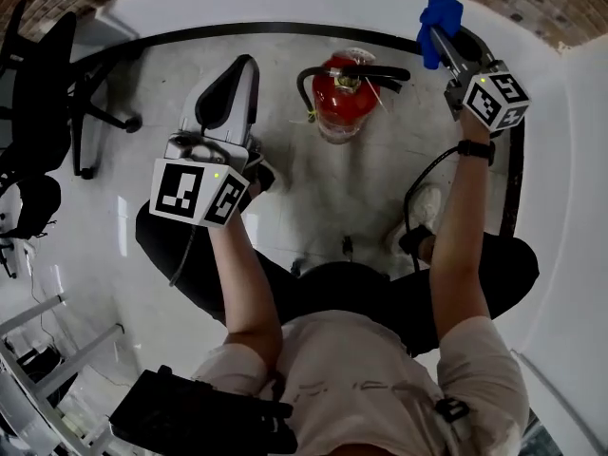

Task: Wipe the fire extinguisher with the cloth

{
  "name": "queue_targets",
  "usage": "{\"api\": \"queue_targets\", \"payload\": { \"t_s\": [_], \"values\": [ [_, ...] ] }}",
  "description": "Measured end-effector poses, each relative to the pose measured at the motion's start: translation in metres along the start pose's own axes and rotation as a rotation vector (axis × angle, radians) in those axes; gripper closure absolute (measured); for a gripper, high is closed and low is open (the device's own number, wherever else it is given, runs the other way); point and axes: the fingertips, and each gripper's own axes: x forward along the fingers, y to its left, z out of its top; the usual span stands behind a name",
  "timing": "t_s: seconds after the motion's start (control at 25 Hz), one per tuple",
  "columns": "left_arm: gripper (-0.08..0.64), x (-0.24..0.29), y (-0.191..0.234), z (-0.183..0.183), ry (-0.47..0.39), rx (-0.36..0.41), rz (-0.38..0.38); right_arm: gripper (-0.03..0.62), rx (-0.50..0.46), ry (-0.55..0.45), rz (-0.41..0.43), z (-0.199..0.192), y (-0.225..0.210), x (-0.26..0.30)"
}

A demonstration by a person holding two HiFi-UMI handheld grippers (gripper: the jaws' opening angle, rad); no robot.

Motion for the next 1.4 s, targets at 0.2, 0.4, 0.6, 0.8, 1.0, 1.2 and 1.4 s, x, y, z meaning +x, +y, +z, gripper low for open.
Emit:
{"api": "queue_targets", "payload": {
  "t_s": [0.2,0.4,0.6,0.8,1.0,1.2,1.4],
  "values": [
    [0.557,-0.051,-0.049,0.006,0.022,0.044,-0.045,0.518,-0.1,-0.102,-0.044,0.041,0.086,-0.072],
    [0.557,-0.107,-0.081,0.015,0.028,0.049,-0.055,0.518,-0.122,-0.148,-0.033,0.044,0.17,-0.124],
    [0.557,-0.169,-0.112,0.027,0.018,0.078,-0.039,0.518,-0.075,-0.182,-0.074,0.038,0.245,-0.174],
    [0.557,-0.224,-0.148,0.032,-0.014,0.058,-0.053,0.518,-0.057,-0.164,-0.09,0.031,0.319,-0.217],
    [0.557,-0.248,-0.186,0.026,-0.029,0.045,-0.06,0.518,-0.068,-0.118,-0.24,0.025,0.353,-0.25],
    [0.557,-0.271,-0.194,0.014,-0.037,0.015,-0.021,0.518,-0.051,-0.076,-0.325,0.011,0.385,-0.271],
    [0.557,-0.279,-0.199,0.005,-0.03,0.019,0.004,0.518,-0.008,-0.047,-0.313,-0.001,0.4,-0.274]
  ]
}}
